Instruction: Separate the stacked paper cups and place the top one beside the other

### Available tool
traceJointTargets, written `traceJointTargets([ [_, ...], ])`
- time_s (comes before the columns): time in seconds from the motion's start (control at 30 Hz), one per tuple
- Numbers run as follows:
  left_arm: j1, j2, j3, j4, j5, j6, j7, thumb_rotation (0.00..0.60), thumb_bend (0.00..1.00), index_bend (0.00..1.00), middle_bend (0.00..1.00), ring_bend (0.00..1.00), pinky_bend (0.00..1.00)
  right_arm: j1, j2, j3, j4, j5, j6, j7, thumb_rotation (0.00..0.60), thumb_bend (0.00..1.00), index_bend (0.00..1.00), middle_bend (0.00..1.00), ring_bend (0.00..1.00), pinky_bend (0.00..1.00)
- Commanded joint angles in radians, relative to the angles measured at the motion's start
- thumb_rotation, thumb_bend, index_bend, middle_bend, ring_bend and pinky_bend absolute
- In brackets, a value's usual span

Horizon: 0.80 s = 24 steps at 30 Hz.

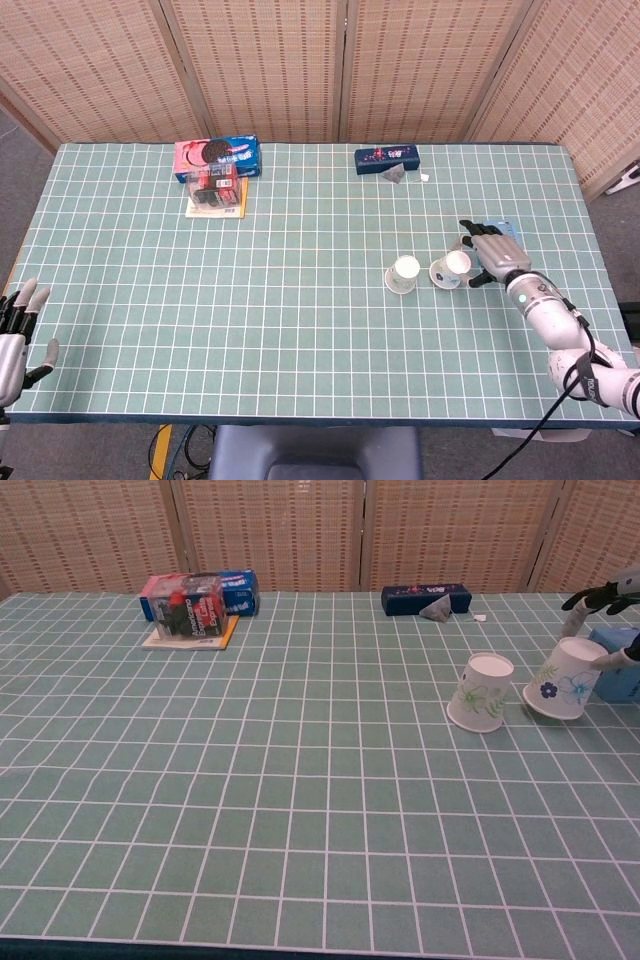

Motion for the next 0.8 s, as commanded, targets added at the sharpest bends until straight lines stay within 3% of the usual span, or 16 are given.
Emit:
traceJointTargets([
  [0.03, 0.001, 0.001, -0.001, -0.001, -0.002, 0.0, -0.002, 0.6, 0.49, 0.0, 0.0, 0.0, 0.0, 0.006, -0.01, -0.002, 0.01, 0.005, -0.004, -0.004, 0.6, 0.36, 0.35, 0.0, 0.0, 0.0],
  [0.57, 0.007, 0.007, -0.001, -0.009, 0.0, 0.009, -0.006, 0.6, 0.49, 0.0, 0.0, 0.0, 0.0, 0.027, -0.052, -0.015, 0.065, 0.026, -0.03, -0.017, 0.6, 0.36, 0.35, 0.0, 0.0, 0.0],
  [0.67, 0.008, 0.008, 0.0, -0.009, 0.002, 0.012, -0.007, 0.6, 0.49, 0.0, 0.0, 0.0, 0.0, 0.031, -0.053, -0.016, 0.066, 0.031, -0.04, -0.015, 0.6, 0.32, 0.27, 0.0, 0.0, 0.0],
  [0.8, 0.009, 0.008, -0.001, -0.01, 0.001, 0.013, -0.005, 0.6, 0.49, 0.0, 0.0, 0.0, 0.0, 0.035, -0.043, -0.02, 0.057, 0.032, -0.053, -0.014, 0.6, 0.28, 0.1, 0.0, 0.0, 0.0],
])
